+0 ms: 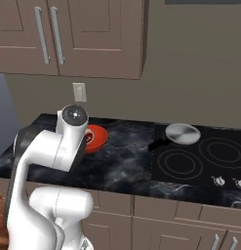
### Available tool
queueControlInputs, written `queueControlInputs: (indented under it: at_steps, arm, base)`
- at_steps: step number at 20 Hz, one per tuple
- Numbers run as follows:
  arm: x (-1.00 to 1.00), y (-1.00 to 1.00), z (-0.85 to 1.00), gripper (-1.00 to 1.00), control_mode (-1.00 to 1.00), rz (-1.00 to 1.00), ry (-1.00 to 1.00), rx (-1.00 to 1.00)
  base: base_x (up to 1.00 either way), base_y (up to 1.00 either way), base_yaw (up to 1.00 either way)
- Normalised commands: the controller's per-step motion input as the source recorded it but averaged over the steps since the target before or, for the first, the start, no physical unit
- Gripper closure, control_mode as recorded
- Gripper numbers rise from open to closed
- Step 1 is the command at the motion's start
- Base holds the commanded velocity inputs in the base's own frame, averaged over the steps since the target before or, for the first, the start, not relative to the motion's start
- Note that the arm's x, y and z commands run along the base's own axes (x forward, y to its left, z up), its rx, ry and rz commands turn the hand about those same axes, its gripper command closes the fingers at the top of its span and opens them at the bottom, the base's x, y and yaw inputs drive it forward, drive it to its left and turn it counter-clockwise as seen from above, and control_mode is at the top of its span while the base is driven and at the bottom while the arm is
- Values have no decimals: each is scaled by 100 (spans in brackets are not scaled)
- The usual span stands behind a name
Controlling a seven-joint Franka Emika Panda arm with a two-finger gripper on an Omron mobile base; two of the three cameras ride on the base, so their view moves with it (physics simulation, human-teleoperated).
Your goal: Place one of the steaks on the plate and the other in the bowl. Then place the bowl in the fridge.
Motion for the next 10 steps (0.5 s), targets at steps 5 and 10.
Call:
queueControlInputs:
  at_steps: [5, 10]
  arm:
    - [33, 0, -35, -100, -100, 4, 7, 4]
    - [36, 0, -49, -100, -100, 1, 0, 6]
  base:
    - [0, 0, 0]
    - [0, 0, 0]
